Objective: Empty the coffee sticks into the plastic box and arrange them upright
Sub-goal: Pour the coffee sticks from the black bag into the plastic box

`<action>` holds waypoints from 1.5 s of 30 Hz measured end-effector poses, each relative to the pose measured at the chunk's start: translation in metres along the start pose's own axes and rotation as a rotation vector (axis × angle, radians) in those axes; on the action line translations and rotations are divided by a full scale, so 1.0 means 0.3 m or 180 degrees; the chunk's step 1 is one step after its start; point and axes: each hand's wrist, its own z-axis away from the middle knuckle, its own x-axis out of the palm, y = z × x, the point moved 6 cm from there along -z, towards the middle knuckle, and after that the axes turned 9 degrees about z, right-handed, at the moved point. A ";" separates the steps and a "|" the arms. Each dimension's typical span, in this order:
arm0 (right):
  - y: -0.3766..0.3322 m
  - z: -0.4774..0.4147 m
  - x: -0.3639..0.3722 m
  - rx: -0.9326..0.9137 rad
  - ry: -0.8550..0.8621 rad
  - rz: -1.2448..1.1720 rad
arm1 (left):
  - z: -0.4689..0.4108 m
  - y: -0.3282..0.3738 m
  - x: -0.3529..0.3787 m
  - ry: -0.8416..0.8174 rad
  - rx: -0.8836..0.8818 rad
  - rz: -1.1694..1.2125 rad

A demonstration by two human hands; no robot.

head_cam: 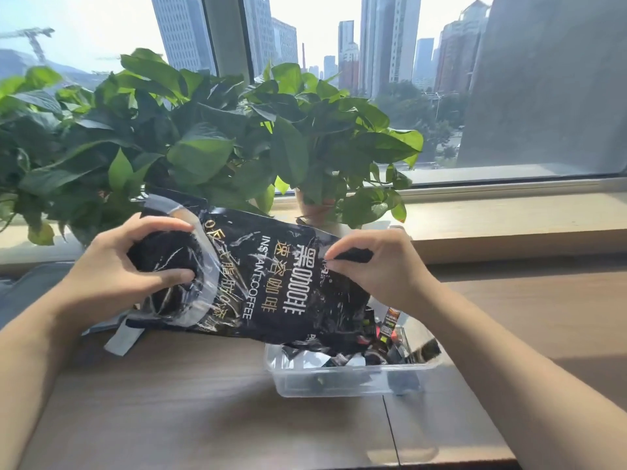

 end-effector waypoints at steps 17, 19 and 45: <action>0.146 0.096 0.034 0.1156 -0.1076 -0.0484 | 0.021 -0.061 0.018 0.0010 -0.0080 -0.0140; 0.140 0.080 0.020 0.1100 -0.0809 -0.0570 | 0.023 -0.052 0.015 0.0097 -0.0030 -0.0065; 0.089 0.040 0.077 0.0979 -0.0658 -0.0426 | 0.028 -0.070 -0.066 0.0211 -0.0005 -0.0019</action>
